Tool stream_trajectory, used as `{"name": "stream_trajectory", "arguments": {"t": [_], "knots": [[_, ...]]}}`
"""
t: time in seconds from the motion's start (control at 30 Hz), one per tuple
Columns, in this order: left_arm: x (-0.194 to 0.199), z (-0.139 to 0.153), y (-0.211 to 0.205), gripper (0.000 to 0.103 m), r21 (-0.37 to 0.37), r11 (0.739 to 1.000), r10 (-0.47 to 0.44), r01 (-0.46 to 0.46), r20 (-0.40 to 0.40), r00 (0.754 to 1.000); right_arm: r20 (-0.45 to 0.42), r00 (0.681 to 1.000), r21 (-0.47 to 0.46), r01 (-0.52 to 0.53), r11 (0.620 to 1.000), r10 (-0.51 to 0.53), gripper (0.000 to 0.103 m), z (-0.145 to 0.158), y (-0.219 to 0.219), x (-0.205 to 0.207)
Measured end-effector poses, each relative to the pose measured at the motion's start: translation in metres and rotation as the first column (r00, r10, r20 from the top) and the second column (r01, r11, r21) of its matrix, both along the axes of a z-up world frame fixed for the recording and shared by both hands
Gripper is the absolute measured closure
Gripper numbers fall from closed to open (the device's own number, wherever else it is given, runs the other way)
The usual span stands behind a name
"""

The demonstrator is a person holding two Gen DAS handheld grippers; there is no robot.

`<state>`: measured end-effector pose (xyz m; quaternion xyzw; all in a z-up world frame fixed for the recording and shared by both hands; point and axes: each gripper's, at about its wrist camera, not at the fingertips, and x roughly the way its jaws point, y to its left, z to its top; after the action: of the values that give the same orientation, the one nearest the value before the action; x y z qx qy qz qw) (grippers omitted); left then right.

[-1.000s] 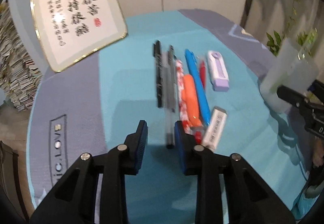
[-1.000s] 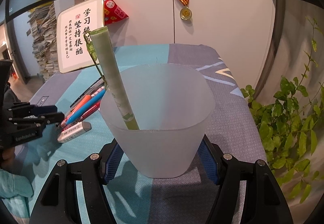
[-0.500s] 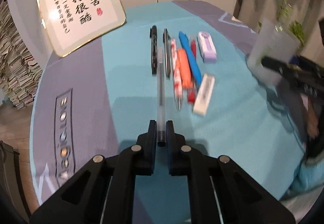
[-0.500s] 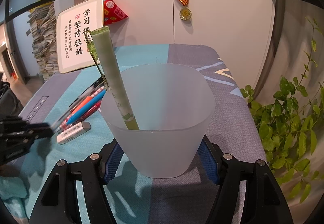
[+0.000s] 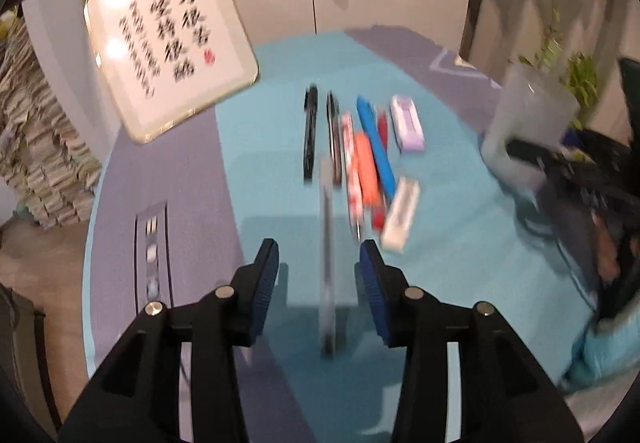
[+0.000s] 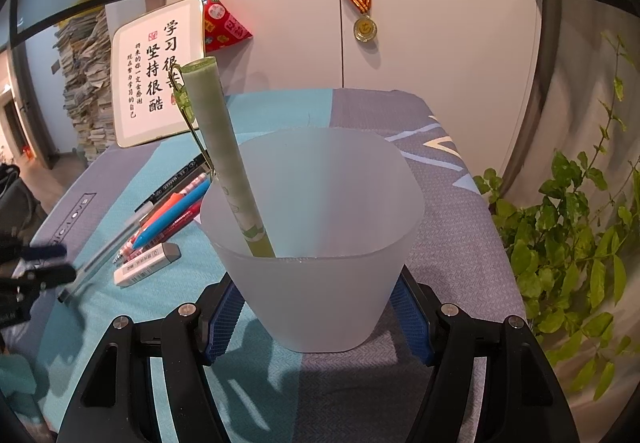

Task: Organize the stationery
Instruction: 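Move the left gripper back to the pens and grasp the clear pen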

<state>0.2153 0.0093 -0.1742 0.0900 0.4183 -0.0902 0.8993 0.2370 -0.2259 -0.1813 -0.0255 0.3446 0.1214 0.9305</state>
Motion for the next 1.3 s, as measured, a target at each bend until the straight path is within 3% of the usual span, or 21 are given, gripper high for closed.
{"name": "stream_trajectory", "arguments": {"t": [0.1,0.17,0.23,0.6,0.67,0.7,0.83,1.1,1.3], "knots": [[0.025,-0.007,-0.006,0.064,0.028,1.0,-0.003,0.004,-0.028,1.0,0.005,1.0,0.0,0.004,1.0,-0.004,0.033,0.001,0.0,-0.001],[0.035,-0.014,-0.008,0.073,0.056,0.998,-0.002,0.005,-0.052,0.999,0.008,1.0,-0.001,0.008,1.0,-0.008,0.033,0.001,0.0,-0.001],[0.041,-0.019,-0.008,0.074,0.079,0.997,0.003,0.002,-0.073,0.997,0.008,1.0,-0.002,0.007,1.0,-0.007,0.033,0.001,0.0,-0.001],[0.072,-0.019,-0.014,0.077,0.024,1.0,0.011,-0.009,-0.092,0.996,0.003,1.0,0.007,0.003,1.0,-0.003,0.033,0.001,-0.001,0.0],[0.076,-0.018,-0.015,0.089,-0.004,1.0,-0.006,0.005,-0.115,0.993,0.003,1.0,0.007,0.003,1.0,-0.003,0.033,0.001,-0.001,0.0],[0.076,-0.017,-0.016,0.089,-0.002,1.0,-0.002,0.002,-0.12,0.993,0.003,1.0,0.008,0.003,1.0,-0.003,0.033,0.001,-0.001,0.0],[0.069,-0.008,-0.013,0.09,0.004,1.0,0.008,-0.008,-0.106,0.994,0.007,1.0,0.008,0.004,1.0,-0.004,0.033,0.001,-0.001,-0.001],[0.028,0.042,0.008,0.09,-0.082,0.997,0.008,-0.007,0.006,1.0,0.014,1.0,0.012,0.004,1.0,-0.005,0.033,0.002,-0.002,-0.001],[0.018,0.025,0.014,0.089,-0.052,0.998,0.04,-0.041,-0.016,0.999,0.026,1.0,0.011,0.007,1.0,-0.007,0.033,0.002,-0.003,-0.003]]}}
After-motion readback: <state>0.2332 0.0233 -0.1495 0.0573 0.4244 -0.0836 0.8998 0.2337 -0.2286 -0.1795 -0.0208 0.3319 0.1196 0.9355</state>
